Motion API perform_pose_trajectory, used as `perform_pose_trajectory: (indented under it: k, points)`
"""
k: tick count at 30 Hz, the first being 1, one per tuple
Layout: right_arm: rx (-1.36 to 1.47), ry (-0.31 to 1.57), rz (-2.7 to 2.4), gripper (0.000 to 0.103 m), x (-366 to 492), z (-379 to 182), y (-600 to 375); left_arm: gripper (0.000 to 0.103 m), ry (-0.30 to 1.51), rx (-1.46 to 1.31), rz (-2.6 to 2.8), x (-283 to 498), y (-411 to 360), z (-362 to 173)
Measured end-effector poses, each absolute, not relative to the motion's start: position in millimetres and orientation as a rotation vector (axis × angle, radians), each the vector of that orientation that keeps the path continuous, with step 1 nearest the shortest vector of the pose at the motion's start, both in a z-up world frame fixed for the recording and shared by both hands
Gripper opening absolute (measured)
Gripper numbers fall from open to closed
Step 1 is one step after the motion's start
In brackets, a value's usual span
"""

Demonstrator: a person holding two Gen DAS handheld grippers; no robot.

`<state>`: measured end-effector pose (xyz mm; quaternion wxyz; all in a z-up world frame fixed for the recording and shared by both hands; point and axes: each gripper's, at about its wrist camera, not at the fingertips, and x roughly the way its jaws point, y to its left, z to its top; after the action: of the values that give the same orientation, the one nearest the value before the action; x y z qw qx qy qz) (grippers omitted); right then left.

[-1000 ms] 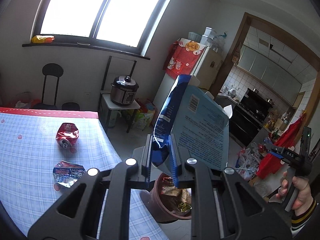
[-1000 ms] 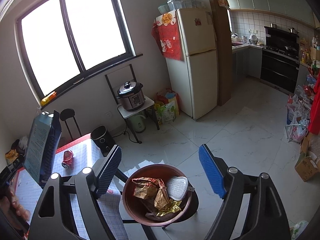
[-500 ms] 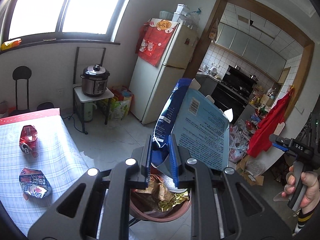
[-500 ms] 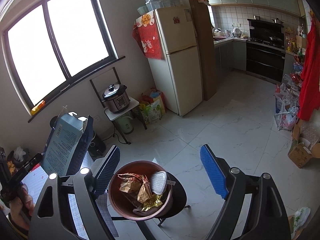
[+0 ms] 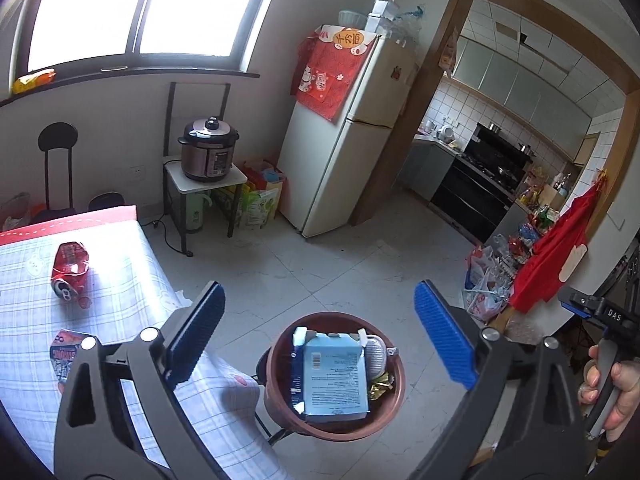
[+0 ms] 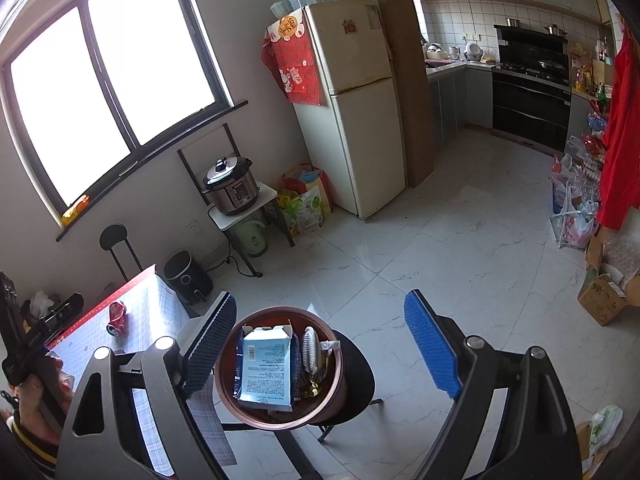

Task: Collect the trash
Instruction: 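Move both open tools from the bin back over the table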

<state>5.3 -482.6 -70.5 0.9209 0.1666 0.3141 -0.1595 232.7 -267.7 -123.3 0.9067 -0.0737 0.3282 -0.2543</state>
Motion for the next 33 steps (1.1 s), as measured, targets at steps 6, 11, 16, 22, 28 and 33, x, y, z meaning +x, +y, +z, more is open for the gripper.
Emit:
perform_pose_trajectory:
  k: [6, 11, 16, 22, 28, 33]
  points:
    - [0.324, 0.663, -0.345, 0.095, 20.5, -71.8, -461.4, 0.097, 0.652, -0.111, -0.444, 224.6, -228.9, -111.7]
    - [0.266, 0.692, -0.328, 0.097, 36.0, -74.4, -429.1, 0.097, 0.647, -0.114, -0.402, 218.7, -191.7, -103.6]
    - [0.223, 0.728, -0.286, 0.097, 49.0, -80.9, -390.4, 0.097, 0.634, -0.103, -0.364, 208.9, -158.6, -97.7]
    - [0.182, 0.771, -0.262, 0.097, 56.8, -91.8, -344.6, 0.097, 0.634, -0.093, -0.331, 196.9, -119.5, -96.7]
    - [0.146, 0.814, -0.246, 0.097, 63.8, -101.6, -302.8, 0.097, 0.656, -0.117, -0.318, 190.5, -78.9, -99.4]
    - [0.139, 0.829, -0.226, 0.097, 71.2, -103.8, -271.8, 0.097, 0.657, -0.133, -0.289, 184.3, -45.0, -100.9]
